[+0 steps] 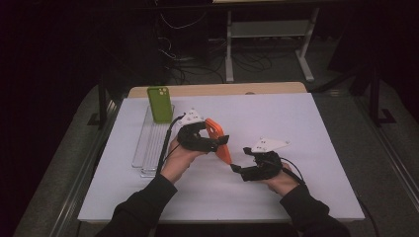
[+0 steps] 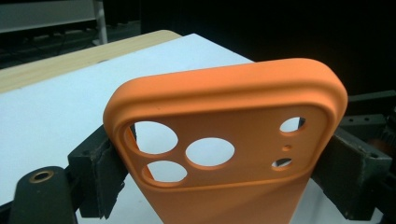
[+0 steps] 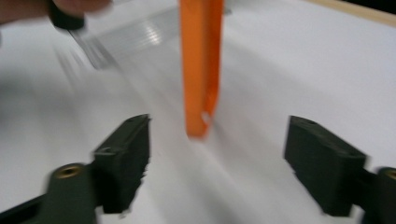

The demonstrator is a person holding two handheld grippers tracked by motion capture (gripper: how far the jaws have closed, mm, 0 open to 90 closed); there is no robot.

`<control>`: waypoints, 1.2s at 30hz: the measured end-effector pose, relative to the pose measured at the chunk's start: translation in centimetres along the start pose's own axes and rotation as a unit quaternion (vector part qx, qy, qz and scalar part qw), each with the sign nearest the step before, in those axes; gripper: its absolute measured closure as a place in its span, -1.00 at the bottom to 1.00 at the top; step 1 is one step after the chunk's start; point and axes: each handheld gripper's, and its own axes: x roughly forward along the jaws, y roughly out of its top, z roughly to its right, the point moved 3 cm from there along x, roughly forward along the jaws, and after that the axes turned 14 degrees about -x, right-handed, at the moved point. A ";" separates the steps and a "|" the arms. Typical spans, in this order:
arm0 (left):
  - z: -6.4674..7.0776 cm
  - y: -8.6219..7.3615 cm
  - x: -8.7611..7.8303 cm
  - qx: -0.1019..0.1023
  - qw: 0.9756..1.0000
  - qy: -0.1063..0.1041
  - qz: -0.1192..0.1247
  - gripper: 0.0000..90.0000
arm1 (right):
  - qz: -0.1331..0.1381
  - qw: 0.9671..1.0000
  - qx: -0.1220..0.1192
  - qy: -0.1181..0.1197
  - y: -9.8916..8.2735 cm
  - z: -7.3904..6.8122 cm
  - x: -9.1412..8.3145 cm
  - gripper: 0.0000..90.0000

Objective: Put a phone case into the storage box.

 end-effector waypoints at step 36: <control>-5.8 10.2 -7.6 0.011 0.993 0.107 0.039 -0.70 | -0.050 0.997 0.012 -0.055 -5.9 2.4 -4.1 -0.99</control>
